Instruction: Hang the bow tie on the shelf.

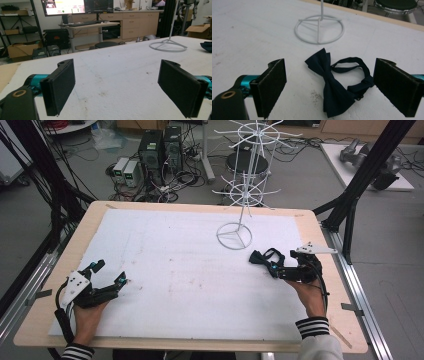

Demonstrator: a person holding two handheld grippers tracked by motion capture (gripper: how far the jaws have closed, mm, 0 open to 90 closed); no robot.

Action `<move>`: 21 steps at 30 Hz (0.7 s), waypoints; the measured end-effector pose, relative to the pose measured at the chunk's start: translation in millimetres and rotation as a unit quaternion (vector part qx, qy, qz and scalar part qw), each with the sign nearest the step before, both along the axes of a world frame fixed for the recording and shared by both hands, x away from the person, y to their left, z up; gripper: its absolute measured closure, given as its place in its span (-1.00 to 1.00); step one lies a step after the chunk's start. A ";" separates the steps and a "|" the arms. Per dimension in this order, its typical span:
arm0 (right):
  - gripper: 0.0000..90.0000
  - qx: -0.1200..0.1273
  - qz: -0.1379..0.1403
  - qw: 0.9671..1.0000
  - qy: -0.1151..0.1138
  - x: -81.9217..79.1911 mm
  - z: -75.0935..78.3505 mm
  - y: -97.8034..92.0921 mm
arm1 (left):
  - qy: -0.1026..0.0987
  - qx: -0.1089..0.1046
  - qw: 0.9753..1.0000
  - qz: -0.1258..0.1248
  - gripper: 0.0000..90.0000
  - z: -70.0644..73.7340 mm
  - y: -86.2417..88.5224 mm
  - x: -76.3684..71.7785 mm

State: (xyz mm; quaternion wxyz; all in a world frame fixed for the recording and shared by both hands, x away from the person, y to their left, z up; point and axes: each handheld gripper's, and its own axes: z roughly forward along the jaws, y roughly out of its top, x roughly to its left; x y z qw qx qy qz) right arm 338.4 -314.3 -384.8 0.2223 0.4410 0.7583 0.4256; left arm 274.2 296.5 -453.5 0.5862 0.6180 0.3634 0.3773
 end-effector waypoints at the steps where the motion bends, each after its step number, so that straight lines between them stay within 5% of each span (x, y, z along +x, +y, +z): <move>1: -0.76 -0.001 0.000 1.000 0.005 0.8 -0.4 -0.5 | 0.001 0.001 1.000 0.000 -0.67 0.0 0.1 0.0; 9: -0.76 -0.029 -0.008 0.999 0.031 10.9 -6.7 -4.0 | -0.002 0.004 1.000 0.002 -0.67 0.0 -0.8 -0.5; 21: -0.68 -0.062 0.025 0.993 0.095 25.4 -14.3 -3.5 | -0.002 0.006 1.000 0.001 -0.67 0.1 -1.1 -0.4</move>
